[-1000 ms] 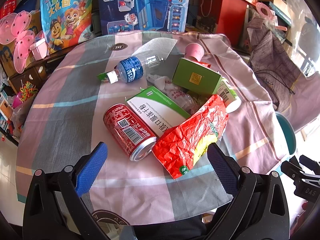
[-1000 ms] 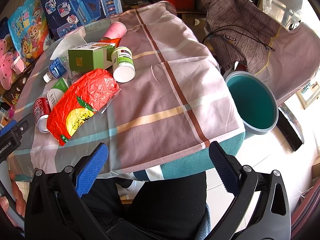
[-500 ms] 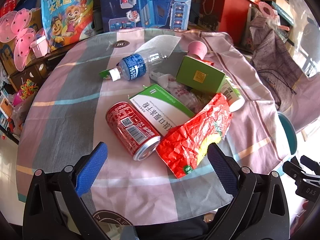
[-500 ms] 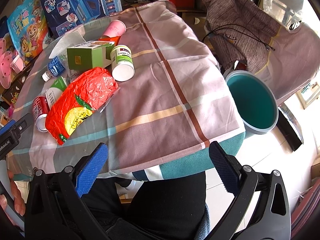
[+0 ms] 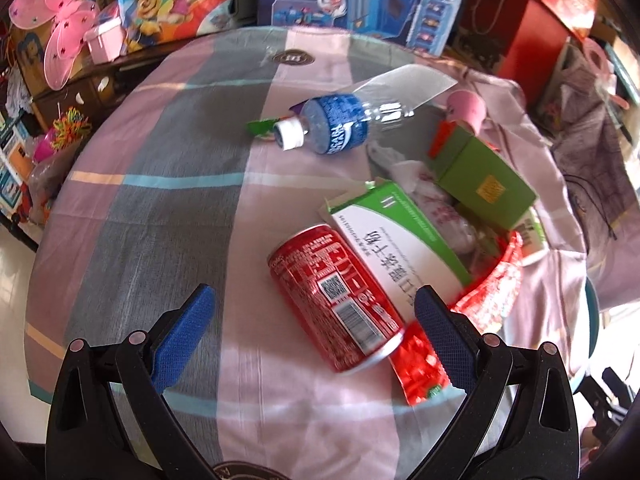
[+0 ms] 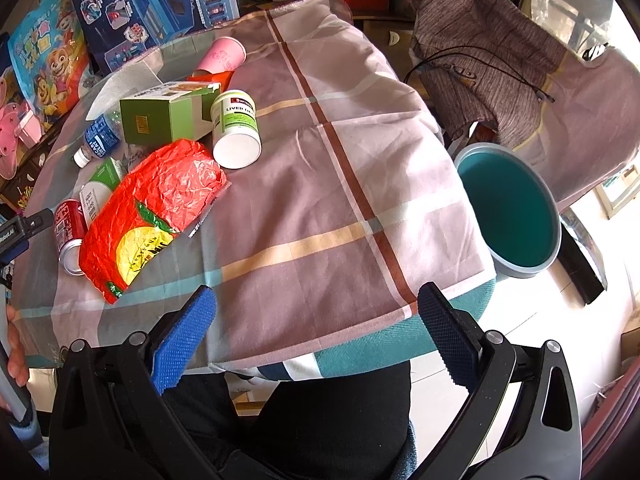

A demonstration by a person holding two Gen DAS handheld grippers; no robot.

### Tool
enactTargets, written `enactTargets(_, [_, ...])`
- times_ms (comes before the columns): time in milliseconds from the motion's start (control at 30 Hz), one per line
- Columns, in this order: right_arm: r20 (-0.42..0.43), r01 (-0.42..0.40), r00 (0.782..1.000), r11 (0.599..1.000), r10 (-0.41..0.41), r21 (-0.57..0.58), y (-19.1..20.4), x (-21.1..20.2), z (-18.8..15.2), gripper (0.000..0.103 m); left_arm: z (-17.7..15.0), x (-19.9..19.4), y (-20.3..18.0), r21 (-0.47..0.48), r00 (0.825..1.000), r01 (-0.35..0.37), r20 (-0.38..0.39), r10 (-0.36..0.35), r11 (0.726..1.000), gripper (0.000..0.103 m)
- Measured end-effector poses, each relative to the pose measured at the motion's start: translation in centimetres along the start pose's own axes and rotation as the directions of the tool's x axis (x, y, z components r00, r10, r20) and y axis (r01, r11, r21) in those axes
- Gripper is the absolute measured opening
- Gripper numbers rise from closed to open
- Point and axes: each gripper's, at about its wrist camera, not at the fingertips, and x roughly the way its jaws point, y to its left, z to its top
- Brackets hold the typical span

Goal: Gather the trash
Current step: 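Grasp the red Coca-Cola can with the left tool while the right tool grasps the Swisse bottle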

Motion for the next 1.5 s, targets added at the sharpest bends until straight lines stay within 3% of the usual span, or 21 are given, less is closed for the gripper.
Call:
enactTargets(267, [-0.044, -0.015, 0.999, 0.999, 0.013, -0.048, 2.0, 2.6, 1.8, 0.097, 0.1, 3.4, -1.0, 0.041, 0.997, -0.066, -0.042, 0.067, 0.997, 0.1])
enactTargets(633, [-0.055, -0.057, 0.997, 0.986, 0.049, -0.156, 6.3, 4.2, 4.5, 0.097, -0.5, 5.5, 1.4, 0.08, 0.99, -0.076, -0.109, 0.084, 0.994, 0.097])
enactTargets(667, [-0.051, -0.054, 0.998, 0.985, 0.046, -0.166, 6.6, 4.2, 4.7, 0.097, -0.5, 5.6, 1.5, 0.082, 0.991, -0.071, -0.111, 0.08, 0.994, 0.09])
enactTargets(733, [-0.036, -0.038, 0.999, 0.981, 0.032, -0.191, 7.3, 4.1, 5.1, 0.097, -0.5, 5.8, 1.7, 0.085, 0.99, -0.043, -0.129, 0.054, 0.995, 0.065])
enactTargets(767, [-0.03, -0.034, 0.999, 0.979, 0.028, -0.2, 7.5, 4.1, 5.3, 0.097, -0.6, 6.0, 1.8, 0.088, 0.99, -0.037, -0.135, 0.049, 0.995, 0.062])
enactTargets(1000, [0.024, 0.023, 1.0, 0.956, -0.017, -0.291, 10.3, 4.4, 7.5, 0.097, 0.4, 4.5, 2.3, 0.104, 0.998, -0.018, -0.056, 0.024, 0.994, 0.062])
enactTargets(1233, [0.094, 0.082, 0.994, 0.909, -0.048, -0.41, 14.3, 4.7, 9.9, 0.097, 2.5, 3.3, 2.7, 0.097, 0.997, 0.076, 0.003, -0.077, 0.992, 0.062])
enactTargets(1300, [0.081, 0.095, 0.995, 0.889, -0.065, -0.448, 15.6, 5.3, 10.4, 0.097, 3.0, 3.3, 2.9, 0.094, 0.996, 0.089, 0.015, -0.091, 0.992, 0.062])
enactTargets(1400, [0.04, 0.059, 0.998, 0.861, -0.045, -0.506, 17.6, 5.7, 10.0, 0.097, 3.8, 4.0, 3.8, 0.068, 0.994, 0.105, 0.009, -0.106, 0.992, 0.062])
enactTargets(1500, [-0.015, -0.027, 1.0, 0.855, 0.022, -0.518, 18.5, 5.4, 9.9, 0.097, 3.9, 4.4, 4.4, 0.066, 0.992, 0.126, -0.008, -0.125, 0.99, 0.062])
